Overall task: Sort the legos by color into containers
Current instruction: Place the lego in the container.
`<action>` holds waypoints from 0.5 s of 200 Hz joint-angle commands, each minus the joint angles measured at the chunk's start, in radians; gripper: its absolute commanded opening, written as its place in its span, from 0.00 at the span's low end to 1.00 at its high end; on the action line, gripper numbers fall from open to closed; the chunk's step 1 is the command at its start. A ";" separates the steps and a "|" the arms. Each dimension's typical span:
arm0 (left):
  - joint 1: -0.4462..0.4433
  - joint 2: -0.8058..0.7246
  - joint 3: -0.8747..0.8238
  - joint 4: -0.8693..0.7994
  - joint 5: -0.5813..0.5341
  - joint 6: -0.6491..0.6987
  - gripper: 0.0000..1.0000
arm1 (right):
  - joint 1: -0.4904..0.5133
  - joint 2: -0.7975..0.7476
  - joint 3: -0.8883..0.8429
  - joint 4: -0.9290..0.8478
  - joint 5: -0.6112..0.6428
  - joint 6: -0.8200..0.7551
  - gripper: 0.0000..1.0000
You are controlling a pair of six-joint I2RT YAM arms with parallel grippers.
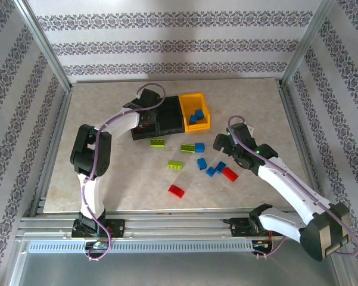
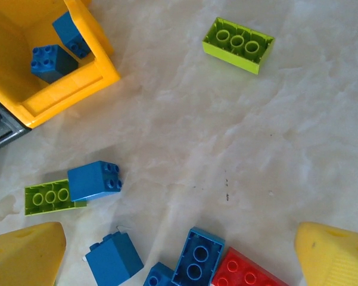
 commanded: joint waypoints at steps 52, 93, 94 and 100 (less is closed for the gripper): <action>0.011 -0.006 0.022 -0.029 0.008 -0.019 0.46 | -0.004 -0.001 -0.023 -0.025 0.011 0.017 0.98; 0.011 -0.042 0.017 -0.040 0.011 -0.021 0.49 | -0.002 -0.002 -0.021 -0.027 0.001 0.013 0.98; 0.011 -0.043 0.016 -0.040 0.011 -0.021 0.49 | -0.002 -0.002 -0.021 -0.027 0.001 0.013 0.98; 0.011 -0.053 0.012 -0.040 0.013 -0.021 0.49 | 0.000 -0.001 -0.021 -0.027 0.000 0.010 0.98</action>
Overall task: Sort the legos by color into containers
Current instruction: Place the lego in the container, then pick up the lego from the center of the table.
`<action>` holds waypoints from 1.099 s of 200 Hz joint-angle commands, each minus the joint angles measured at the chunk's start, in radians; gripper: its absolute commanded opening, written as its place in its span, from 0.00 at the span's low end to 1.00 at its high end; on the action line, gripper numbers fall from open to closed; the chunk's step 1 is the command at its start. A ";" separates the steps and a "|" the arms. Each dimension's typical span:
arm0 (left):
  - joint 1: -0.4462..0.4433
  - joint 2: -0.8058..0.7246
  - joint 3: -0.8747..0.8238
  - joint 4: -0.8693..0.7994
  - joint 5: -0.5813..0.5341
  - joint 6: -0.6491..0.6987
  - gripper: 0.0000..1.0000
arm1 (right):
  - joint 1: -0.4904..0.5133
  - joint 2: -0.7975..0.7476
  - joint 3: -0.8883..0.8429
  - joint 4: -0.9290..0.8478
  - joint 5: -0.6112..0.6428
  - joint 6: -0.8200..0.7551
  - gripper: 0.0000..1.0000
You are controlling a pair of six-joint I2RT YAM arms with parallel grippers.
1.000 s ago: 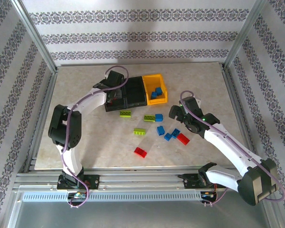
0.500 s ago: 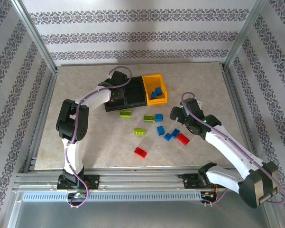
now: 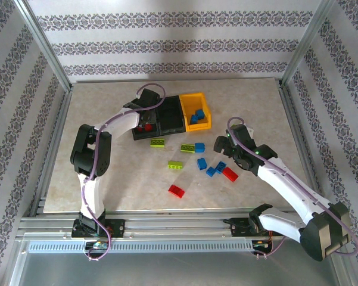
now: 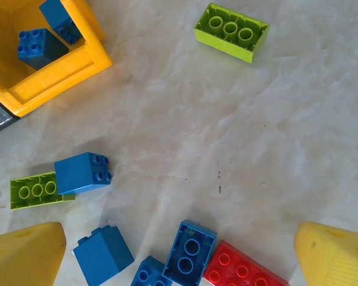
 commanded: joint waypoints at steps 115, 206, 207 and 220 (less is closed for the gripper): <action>0.010 -0.420 -0.266 0.042 0.006 -0.038 0.85 | 0.057 0.167 0.052 0.034 -0.055 0.001 0.94; 0.011 -0.826 -0.692 0.177 -0.026 -0.095 1.00 | 0.101 0.446 0.204 0.074 -0.143 -0.025 0.91; 0.011 -0.829 -0.694 0.175 -0.027 -0.096 1.00 | 0.102 0.450 0.207 0.074 -0.144 -0.026 0.91; 0.011 -0.861 -0.719 0.152 -0.031 -0.093 1.00 | 0.102 0.487 0.231 0.078 -0.154 -0.030 0.89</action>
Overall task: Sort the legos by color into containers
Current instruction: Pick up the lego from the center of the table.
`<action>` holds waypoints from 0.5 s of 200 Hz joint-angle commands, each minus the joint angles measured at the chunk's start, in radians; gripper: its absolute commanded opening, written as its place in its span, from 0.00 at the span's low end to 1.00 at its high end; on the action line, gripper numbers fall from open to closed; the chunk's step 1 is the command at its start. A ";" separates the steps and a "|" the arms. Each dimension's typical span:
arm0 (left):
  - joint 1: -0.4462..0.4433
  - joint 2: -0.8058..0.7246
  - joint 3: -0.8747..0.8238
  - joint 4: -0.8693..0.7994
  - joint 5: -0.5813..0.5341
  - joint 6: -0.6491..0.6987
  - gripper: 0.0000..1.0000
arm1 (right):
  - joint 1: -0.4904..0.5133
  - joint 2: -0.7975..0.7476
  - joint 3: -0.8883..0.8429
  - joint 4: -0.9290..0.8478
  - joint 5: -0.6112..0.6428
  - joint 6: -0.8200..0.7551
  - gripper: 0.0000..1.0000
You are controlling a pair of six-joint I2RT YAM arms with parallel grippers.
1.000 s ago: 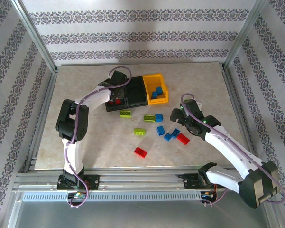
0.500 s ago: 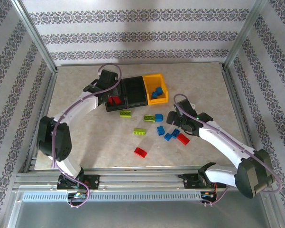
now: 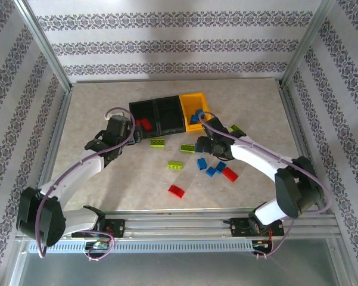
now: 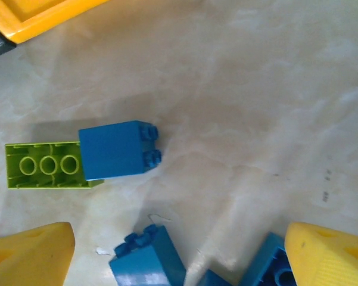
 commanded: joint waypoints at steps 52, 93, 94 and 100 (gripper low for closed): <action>0.011 -0.153 -0.152 0.006 -0.001 -0.056 1.00 | 0.012 0.173 0.136 0.011 -0.049 -0.032 0.77; 0.010 -0.196 -0.192 0.012 -0.011 -0.063 1.00 | 0.002 0.242 0.177 0.013 -0.064 -0.045 0.74; 0.011 -0.197 -0.191 0.011 -0.012 -0.063 1.00 | 0.002 0.244 0.177 0.013 -0.065 -0.045 0.74; 0.011 -0.196 -0.189 0.009 -0.014 -0.062 1.00 | 0.001 0.253 0.183 0.014 -0.066 -0.047 0.73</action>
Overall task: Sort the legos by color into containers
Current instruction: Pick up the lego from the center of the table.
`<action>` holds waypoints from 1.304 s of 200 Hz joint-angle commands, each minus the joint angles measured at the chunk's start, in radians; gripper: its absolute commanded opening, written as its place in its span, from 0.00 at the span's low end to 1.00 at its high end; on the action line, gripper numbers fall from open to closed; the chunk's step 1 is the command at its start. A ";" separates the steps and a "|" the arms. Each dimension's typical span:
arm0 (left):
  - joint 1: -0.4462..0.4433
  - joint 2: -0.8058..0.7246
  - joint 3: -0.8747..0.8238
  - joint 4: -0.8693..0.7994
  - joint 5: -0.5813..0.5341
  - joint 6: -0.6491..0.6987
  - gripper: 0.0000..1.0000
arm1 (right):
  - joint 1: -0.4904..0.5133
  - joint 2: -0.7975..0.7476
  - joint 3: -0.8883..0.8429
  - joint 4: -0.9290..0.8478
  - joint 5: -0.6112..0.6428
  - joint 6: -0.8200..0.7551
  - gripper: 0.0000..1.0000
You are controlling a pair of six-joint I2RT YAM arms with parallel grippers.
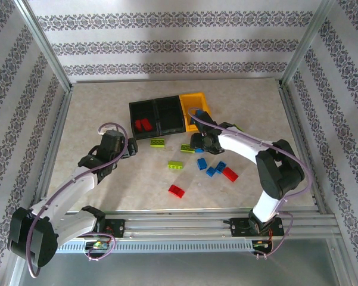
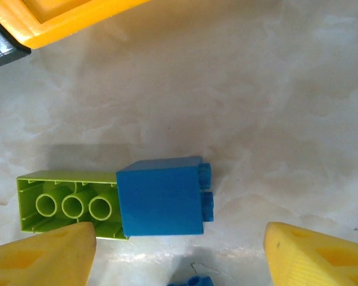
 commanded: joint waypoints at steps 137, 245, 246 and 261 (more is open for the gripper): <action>0.010 0.043 0.011 0.023 0.023 -0.027 1.00 | -0.049 0.058 -0.004 0.012 -0.026 -0.013 0.56; 0.010 0.048 0.012 0.020 0.022 -0.024 1.00 | -0.060 0.109 0.009 0.027 -0.027 -0.019 0.58; 0.010 0.049 0.012 0.020 0.022 -0.024 1.00 | -0.061 0.110 0.009 0.027 -0.028 -0.019 0.58; 0.011 0.051 0.013 0.019 0.023 -0.020 1.00 | -0.065 0.133 0.025 0.028 -0.032 -0.027 0.58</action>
